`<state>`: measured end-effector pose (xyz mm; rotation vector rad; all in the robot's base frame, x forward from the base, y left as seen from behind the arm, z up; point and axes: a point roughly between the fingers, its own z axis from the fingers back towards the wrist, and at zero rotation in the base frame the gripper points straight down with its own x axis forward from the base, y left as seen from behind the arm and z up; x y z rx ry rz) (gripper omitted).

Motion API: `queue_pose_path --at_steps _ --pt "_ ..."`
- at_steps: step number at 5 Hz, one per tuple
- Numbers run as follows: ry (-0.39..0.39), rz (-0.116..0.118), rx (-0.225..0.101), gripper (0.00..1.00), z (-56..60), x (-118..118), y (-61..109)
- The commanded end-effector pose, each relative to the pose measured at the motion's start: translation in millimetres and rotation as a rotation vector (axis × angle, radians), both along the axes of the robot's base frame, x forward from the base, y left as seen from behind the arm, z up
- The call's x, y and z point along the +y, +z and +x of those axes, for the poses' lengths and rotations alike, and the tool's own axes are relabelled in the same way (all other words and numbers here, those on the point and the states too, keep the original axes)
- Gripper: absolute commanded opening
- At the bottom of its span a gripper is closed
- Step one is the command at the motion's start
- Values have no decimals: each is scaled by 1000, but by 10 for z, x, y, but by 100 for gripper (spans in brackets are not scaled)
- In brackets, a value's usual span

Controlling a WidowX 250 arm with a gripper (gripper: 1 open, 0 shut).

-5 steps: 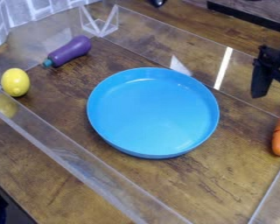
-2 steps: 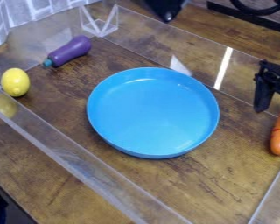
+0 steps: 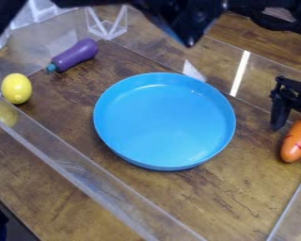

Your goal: Move the carrot to the right side

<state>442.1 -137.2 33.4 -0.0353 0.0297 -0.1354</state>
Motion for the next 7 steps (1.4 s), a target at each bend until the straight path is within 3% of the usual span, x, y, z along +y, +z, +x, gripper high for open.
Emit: queue_pose_path --at_steps 1,3,5,6,7 --pt "-27 -24 -55 0 62 26 190" --pt "-101 2 -41 0 -79 268 409" --pt "-29 27 -48 0 -70 280 702" --pt "9 41 -82 0 -72 448 977" --pt "74 67 -133 0 -190 727 1369"
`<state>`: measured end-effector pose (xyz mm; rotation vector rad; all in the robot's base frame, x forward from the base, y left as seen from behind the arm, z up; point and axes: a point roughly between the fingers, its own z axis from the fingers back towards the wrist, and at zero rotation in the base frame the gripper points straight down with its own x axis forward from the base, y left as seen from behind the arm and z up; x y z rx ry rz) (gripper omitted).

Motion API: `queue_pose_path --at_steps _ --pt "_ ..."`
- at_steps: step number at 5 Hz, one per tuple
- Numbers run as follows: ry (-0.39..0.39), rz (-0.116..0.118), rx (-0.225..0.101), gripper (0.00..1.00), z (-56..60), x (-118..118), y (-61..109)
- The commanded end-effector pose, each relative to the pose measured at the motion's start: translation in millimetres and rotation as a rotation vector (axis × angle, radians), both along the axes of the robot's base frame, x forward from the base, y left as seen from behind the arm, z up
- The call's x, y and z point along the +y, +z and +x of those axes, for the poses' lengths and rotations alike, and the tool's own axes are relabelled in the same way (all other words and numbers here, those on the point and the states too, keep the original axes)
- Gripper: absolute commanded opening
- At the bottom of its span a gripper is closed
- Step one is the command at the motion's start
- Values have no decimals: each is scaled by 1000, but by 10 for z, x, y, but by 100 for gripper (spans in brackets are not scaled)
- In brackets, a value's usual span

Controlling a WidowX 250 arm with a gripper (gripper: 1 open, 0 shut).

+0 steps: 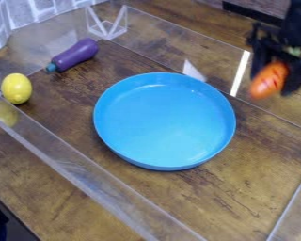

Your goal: Move the carrot to the right side

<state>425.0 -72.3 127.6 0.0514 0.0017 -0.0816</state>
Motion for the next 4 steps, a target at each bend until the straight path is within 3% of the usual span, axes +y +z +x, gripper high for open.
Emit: queue_pose_path --at_steps 1,2,4 --pt "136 2 -120 0 -201 416 502" --pt "198 17 -111 0 -467 578 480" --pt "287 77 -73 0 -1063 971 342"
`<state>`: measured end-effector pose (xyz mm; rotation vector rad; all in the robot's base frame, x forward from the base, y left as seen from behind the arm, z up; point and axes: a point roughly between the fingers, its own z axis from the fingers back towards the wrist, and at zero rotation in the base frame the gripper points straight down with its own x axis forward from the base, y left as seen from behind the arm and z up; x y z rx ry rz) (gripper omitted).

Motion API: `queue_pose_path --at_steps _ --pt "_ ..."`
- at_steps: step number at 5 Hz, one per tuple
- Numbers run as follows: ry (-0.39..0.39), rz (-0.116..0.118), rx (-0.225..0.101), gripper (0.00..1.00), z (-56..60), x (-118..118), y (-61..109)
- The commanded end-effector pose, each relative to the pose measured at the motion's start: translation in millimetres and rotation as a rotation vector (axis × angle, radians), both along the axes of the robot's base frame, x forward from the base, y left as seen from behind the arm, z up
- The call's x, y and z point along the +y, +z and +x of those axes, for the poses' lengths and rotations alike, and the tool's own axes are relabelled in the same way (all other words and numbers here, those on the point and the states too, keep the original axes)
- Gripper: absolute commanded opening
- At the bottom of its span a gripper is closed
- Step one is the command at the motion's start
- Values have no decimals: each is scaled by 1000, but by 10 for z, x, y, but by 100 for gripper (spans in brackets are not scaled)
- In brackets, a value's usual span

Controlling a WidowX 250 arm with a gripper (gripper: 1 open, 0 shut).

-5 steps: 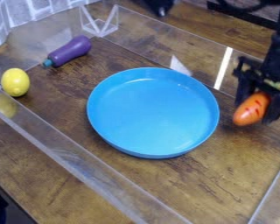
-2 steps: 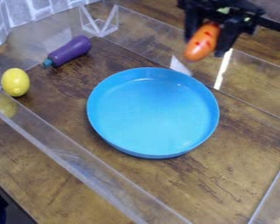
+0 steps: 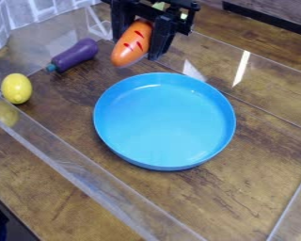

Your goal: Move the carrot to the right side

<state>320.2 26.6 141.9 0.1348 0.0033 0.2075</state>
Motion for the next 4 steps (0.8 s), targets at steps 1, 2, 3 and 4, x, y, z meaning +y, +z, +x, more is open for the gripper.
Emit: queue_pose_path --at_steps 1,2,3,4 --pt "-53 -15 -41 0 -151 -250 93" --pt "-115 -15 -15 0 -256 -551 -105" --pt "-199 6 3 0 -266 -876 -374" --pt "-270 39 25 0 -208 -1139 -672"
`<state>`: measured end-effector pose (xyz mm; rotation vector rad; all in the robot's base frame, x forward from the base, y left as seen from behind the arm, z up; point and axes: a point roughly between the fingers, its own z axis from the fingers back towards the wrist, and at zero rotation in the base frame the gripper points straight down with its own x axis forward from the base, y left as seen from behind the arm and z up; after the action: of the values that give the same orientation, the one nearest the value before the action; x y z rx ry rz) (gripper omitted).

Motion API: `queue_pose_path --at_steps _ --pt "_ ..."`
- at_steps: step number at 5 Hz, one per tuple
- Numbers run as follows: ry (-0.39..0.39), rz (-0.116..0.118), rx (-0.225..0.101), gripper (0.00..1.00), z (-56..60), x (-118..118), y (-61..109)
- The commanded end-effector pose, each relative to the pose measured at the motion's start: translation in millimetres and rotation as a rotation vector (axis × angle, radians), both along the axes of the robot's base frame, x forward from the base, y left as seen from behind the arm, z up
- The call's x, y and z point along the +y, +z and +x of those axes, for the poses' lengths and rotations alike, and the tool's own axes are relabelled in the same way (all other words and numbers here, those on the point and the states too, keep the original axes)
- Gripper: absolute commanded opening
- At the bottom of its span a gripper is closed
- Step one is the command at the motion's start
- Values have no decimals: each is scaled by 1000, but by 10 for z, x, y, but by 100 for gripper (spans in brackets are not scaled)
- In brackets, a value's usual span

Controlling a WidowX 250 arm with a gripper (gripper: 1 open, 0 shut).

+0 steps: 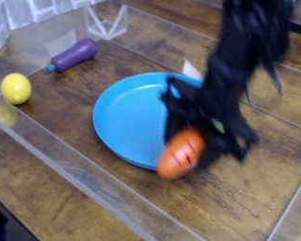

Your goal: Move the carrot to the right side

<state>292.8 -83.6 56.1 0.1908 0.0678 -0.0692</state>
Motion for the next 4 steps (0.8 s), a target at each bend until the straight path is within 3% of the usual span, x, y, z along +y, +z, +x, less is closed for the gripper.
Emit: queue_pose_path --at_steps 1,2,3,4 --pt "-41 -11 -46 0 150 -222 -58" --pt "-39 -27 -78 0 331 -75 105" --pt "-37 -29 -124 0 487 28 375" --pt "-63 -55 -134 0 651 77 476"
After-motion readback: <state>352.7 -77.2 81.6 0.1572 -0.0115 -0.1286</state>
